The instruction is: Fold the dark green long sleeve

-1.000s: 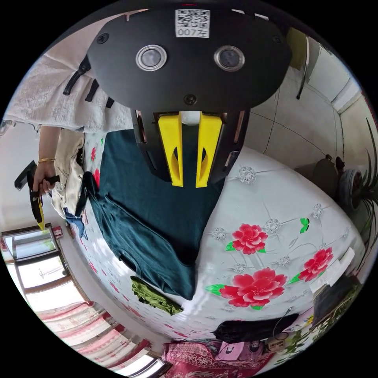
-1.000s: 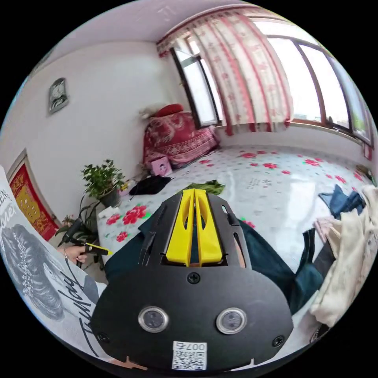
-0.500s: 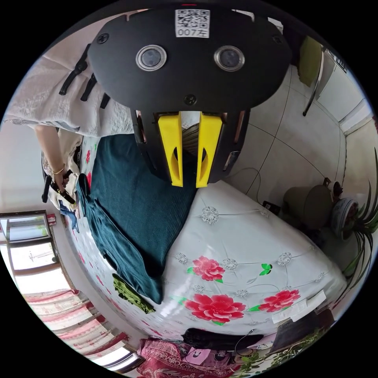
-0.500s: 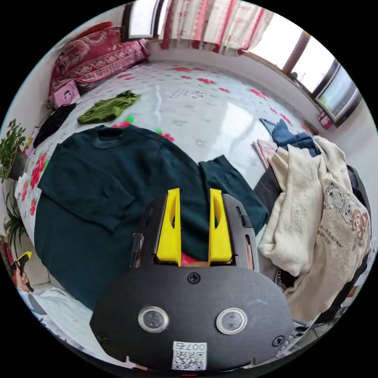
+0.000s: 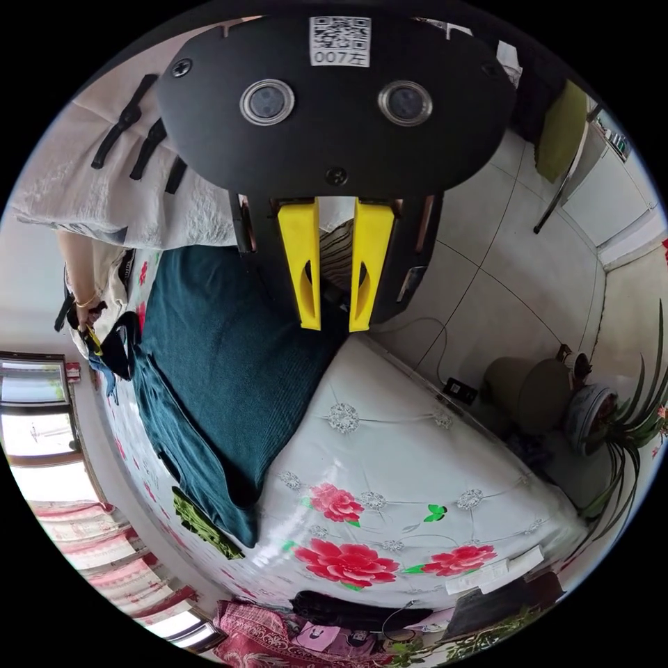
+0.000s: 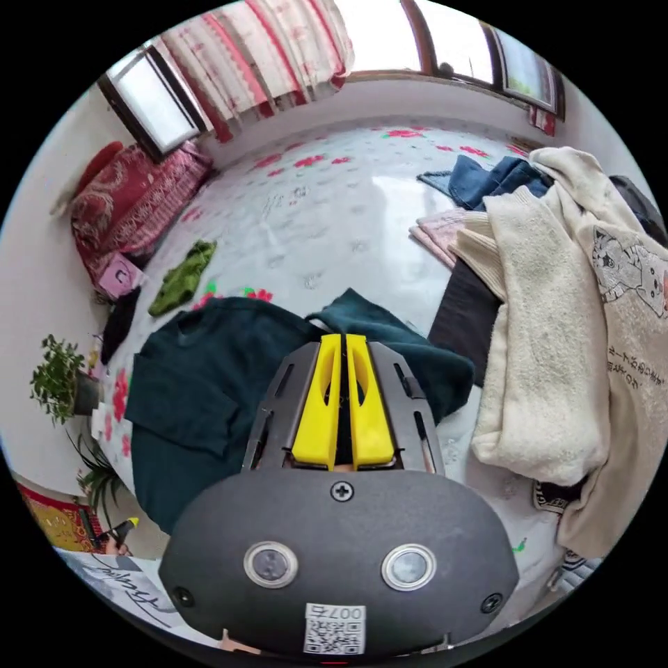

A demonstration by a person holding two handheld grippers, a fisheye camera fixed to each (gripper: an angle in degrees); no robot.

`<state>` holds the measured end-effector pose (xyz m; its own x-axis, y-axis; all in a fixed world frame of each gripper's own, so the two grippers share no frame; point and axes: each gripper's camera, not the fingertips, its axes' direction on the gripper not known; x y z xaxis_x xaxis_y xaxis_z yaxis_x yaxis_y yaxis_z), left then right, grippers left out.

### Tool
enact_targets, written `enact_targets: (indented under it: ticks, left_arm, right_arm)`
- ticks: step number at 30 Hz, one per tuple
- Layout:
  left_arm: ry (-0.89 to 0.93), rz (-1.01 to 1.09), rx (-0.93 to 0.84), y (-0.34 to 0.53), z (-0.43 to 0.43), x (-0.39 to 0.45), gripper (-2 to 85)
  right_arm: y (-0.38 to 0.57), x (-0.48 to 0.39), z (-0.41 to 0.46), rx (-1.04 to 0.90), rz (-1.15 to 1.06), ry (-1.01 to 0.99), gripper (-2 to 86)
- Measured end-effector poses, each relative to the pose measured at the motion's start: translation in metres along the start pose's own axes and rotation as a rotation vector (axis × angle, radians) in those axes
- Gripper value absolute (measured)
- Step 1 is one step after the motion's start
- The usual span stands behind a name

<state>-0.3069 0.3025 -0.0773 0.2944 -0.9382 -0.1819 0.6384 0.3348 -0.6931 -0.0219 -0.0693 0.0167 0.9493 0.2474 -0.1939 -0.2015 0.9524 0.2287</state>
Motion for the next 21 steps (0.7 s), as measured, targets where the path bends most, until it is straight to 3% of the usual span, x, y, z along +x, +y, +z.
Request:
enact_targets:
  ticks: [5, 8, 12, 17, 21]
  left_arm:
    - [0.024, 0.012, 0.018, -0.003, -0.004, -0.019, 8.5]
    - [0.027, 0.033, 0.001, -0.007, 0.001, -0.037, 9.9]
    - [0.035, 0.088, -0.03, -0.014, 0.01, -0.05, 11.0]
    - [0.043, 0.269, -0.08, -0.028, 0.027, -0.057, 12.6]
    - [0.059, 0.417, -0.117, -0.041, 0.033, -0.057, 12.2]
  right_arm:
    - [0.009, -0.134, -0.013, 0.085, -0.355, -0.225, 0.1]
    - [0.04, -0.206, 0.028, -0.021, -0.511, -0.318, 0.6]
    - [0.088, -0.249, 0.113, -0.335, -0.584, -0.194, 3.0]
    - [0.123, -0.216, 0.087, -0.392, -0.628, -0.116, 5.6]
    - [0.158, -0.131, 0.032, -0.478, -0.478, -0.054, 7.9]
